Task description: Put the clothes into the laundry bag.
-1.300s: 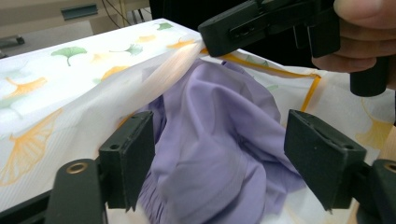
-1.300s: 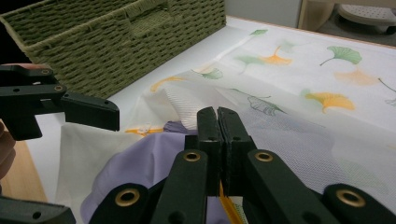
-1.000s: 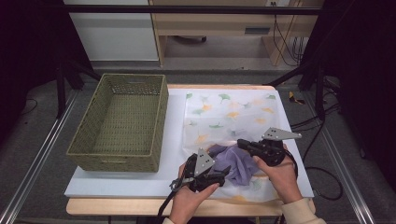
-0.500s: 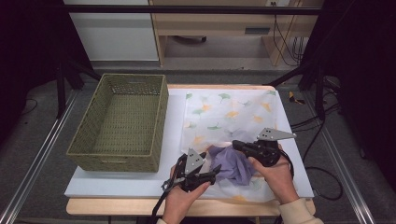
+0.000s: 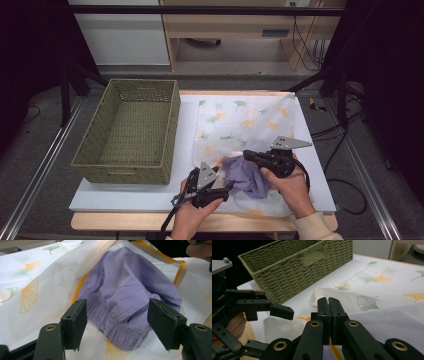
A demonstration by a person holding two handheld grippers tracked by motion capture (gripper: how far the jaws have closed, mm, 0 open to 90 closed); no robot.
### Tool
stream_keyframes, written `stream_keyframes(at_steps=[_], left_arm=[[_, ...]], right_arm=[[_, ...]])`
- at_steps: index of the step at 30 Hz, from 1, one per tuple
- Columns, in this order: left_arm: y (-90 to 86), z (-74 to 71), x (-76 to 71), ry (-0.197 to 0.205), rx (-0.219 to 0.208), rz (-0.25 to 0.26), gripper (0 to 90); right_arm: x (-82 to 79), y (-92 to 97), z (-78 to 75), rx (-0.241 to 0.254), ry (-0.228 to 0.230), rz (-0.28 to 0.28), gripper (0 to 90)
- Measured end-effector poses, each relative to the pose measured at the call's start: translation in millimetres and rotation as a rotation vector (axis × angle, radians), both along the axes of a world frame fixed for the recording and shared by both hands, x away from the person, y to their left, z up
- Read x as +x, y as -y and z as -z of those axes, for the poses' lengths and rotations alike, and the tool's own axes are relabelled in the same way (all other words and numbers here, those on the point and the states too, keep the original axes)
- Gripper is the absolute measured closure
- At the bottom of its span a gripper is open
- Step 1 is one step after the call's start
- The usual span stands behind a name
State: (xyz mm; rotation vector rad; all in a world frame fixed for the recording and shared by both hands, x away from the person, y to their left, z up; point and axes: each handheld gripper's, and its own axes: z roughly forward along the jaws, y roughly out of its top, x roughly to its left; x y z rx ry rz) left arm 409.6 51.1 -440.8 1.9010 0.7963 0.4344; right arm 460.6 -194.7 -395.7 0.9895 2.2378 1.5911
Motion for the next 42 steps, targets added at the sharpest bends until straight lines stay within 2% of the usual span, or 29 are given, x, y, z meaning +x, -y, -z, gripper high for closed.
stream_keyframes(at_steps=[8,16,19,26,33,38,42], left_arm=[[-2.4,4.3,-2.2,-0.007,0.005,0.006,33.0],[2.4,6.2,-5.0,-0.010,0.000,0.017,37.1],[4.3,6.7,-6.9,-0.015,0.010,0.017,38.2],[4.6,7.0,-15.0,-0.020,0.009,0.048,44.3],[5.0,8.9,-22.2,-0.019,0.020,0.089,61.6],[7.0,12.8,-23.1,-0.058,0.058,0.092,77.4],[9.9,16.7,-23.4,-0.092,0.098,0.107,85.3]], right_arm=[[-1.0,-1.3,1.9,-0.022,0.000,-0.001,88.8],[-1.3,4.3,3.8,-0.024,-0.007,0.002,88.7],[-1.7,5.6,3.7,-0.022,-0.006,0.003,88.8],[-4.4,8.3,4.4,-0.028,-0.005,0.002,88.7],[-5.1,10.7,6.0,-0.029,-0.011,0.004,88.7],[-4.7,11.4,7.4,-0.028,-0.014,0.004,88.7],[-5.2,12.0,7.1,-0.030,-0.013,0.006,88.8]])
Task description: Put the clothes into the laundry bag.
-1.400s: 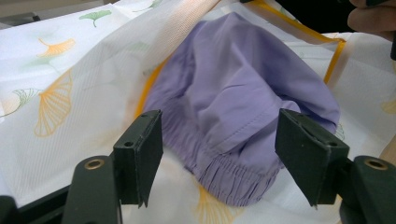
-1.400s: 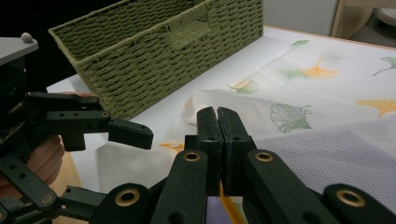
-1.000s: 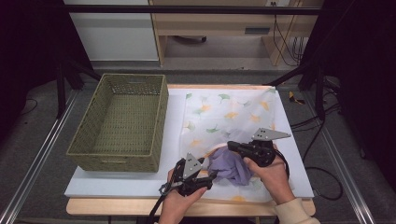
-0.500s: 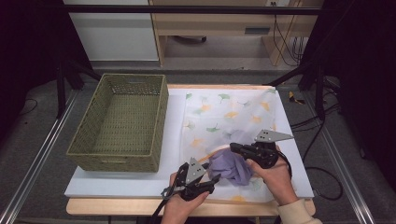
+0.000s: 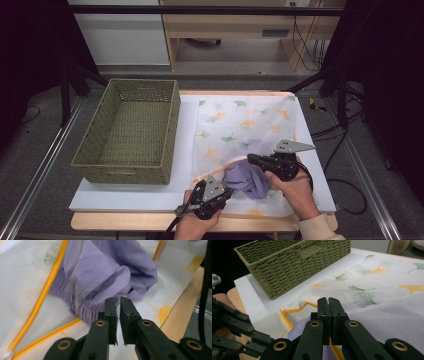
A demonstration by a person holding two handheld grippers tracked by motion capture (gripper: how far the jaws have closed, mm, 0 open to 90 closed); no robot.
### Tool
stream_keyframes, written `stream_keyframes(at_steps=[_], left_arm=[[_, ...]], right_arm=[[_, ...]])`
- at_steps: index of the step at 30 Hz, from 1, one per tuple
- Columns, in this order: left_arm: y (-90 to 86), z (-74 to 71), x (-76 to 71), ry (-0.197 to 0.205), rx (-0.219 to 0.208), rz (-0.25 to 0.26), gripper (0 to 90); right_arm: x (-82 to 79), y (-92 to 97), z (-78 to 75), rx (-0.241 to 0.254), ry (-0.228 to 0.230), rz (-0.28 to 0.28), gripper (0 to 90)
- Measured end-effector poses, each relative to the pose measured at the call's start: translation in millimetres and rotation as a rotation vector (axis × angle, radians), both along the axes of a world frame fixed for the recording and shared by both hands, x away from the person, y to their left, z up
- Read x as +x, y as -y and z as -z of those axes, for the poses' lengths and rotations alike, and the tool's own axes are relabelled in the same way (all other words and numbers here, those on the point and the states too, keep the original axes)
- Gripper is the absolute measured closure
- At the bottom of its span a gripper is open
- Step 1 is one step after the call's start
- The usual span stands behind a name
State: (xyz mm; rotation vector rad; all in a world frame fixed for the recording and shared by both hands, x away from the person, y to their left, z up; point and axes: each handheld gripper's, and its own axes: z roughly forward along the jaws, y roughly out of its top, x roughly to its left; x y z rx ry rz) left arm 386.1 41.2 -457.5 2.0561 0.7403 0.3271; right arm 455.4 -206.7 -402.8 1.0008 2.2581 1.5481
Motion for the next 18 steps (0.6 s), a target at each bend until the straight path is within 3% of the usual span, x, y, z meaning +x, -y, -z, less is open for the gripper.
stream_keyframes(at_steps=[4,7,11,18], left_arm=[[3.4,2.6,1.5,-0.020,0.026,0.003,89.6],[6.6,6.1,5.6,-0.033,0.071,-0.005,89.7],[13.3,11.2,13.4,-0.046,0.069,-0.004,89.8],[33.8,13.2,30.2,-0.029,0.090,0.014,89.7]], right_arm=[[0.2,2.2,-0.5,0.007,-0.002,0.005,88.8],[-0.1,3.7,-0.8,0.008,0.001,0.006,88.7],[-0.5,5.1,-1.5,0.011,0.000,0.008,88.7],[-1.4,7.8,-1.0,0.000,0.002,0.011,88.8]])
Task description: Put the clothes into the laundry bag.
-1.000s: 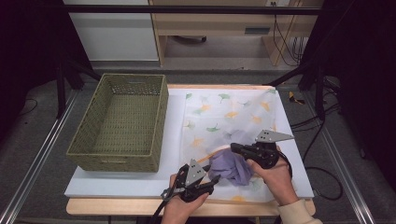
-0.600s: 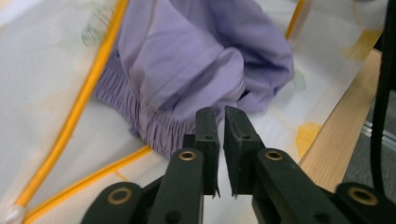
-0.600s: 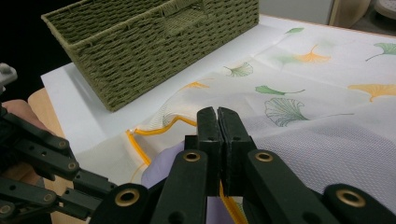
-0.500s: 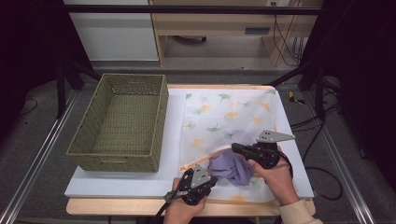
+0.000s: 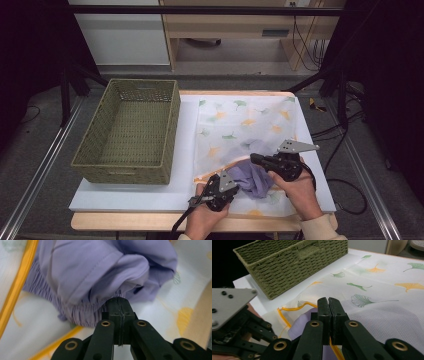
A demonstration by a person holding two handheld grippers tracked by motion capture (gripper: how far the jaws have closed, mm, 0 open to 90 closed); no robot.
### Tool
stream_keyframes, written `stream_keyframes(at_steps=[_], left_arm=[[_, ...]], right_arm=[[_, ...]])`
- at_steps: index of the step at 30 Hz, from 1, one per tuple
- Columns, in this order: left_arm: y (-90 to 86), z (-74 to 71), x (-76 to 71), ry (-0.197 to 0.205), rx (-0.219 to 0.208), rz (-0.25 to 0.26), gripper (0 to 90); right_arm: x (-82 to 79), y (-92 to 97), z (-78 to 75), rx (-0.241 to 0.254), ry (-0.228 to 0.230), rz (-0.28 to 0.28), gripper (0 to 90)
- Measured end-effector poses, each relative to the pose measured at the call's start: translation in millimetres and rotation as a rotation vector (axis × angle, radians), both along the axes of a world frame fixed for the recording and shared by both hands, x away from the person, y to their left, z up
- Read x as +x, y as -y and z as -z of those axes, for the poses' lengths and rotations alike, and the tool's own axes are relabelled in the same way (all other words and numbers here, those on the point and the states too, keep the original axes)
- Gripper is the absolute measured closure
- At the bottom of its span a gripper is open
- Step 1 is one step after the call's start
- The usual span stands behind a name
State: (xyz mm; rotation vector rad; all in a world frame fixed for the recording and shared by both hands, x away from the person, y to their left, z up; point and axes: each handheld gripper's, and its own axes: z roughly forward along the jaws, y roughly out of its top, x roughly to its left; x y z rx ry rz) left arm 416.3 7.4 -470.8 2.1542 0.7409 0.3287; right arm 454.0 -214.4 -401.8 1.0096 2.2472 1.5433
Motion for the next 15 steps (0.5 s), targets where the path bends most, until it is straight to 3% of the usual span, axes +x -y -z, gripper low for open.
stream_keyframes(at_steps=[3,7,15], left_arm=[[7.3,0.1,8.4,0.007,0.001,-0.006,89.7],[15.9,0.4,17.7,-0.005,-0.029,-0.014,89.7],[31.9,5.4,27.0,0.020,-0.025,-0.029,89.8]], right_arm=[[-0.8,1.7,0.1,-0.003,-0.002,0.003,88.7],[-1.5,3.3,0.7,-0.013,-0.005,0.017,88.7],[-1.4,4.4,2.2,-0.023,-0.012,0.026,88.8]])
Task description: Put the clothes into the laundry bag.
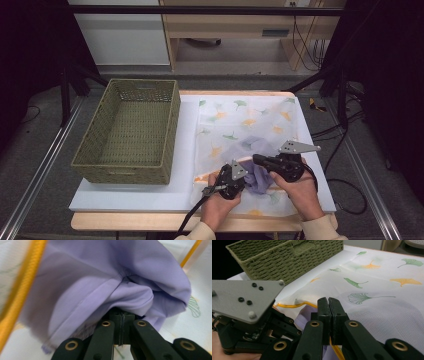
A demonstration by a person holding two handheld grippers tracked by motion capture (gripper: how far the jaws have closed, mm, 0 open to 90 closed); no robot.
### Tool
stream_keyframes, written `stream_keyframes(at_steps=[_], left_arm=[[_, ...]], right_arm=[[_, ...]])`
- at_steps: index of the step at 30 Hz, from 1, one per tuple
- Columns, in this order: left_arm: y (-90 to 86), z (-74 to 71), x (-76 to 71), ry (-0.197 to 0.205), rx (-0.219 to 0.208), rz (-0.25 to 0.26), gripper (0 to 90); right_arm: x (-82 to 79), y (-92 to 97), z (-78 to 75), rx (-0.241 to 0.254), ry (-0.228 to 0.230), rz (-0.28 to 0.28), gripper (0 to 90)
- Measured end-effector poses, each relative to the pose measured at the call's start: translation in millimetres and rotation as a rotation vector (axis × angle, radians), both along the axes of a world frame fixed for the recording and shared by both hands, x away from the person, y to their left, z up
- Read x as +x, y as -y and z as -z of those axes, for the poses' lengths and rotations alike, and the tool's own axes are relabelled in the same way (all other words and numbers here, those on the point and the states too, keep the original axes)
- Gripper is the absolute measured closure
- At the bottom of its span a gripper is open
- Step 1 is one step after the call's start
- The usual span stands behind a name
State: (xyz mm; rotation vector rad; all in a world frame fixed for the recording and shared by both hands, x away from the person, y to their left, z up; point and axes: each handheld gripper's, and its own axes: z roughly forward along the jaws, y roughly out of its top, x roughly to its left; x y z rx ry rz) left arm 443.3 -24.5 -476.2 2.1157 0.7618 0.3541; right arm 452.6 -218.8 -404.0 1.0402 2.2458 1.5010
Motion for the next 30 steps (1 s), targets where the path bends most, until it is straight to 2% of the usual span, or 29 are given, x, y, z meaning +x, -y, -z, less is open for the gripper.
stream_keyframes(at_steps=[4,8,17,20,24,26,30], left_arm=[[0.7,3.0,3.1,0.013,0.005,-0.017,89.8],[0.5,4.0,9.5,0.010,-0.016,-0.050,89.8],[5.0,6.6,22.7,0.037,-0.005,-0.095,89.9],[5.8,7.7,27.4,0.042,-0.015,-0.113,89.9],[6.6,7.2,29.8,0.044,-0.007,-0.125,89.9],[8.7,7.5,31.4,0.061,0.008,-0.135,89.9],[11.0,7.5,35.2,0.066,0.008,-0.144,89.9]], right_arm=[[-0.5,2.0,0.7,-0.001,-0.002,0.004,88.7],[-0.9,3.2,1.1,0.005,-0.008,0.010,88.7],[-0.5,4.9,2.5,0.001,-0.015,0.018,88.8],[-0.4,4.5,2.8,0.001,-0.017,0.015,88.8],[-0.3,3.8,3.6,-0.001,-0.018,0.015,88.7],[-0.3,4.3,3.3,0.001,-0.020,0.018,88.8],[0.9,4.8,3.7,0.009,-0.024,0.028,88.7]])
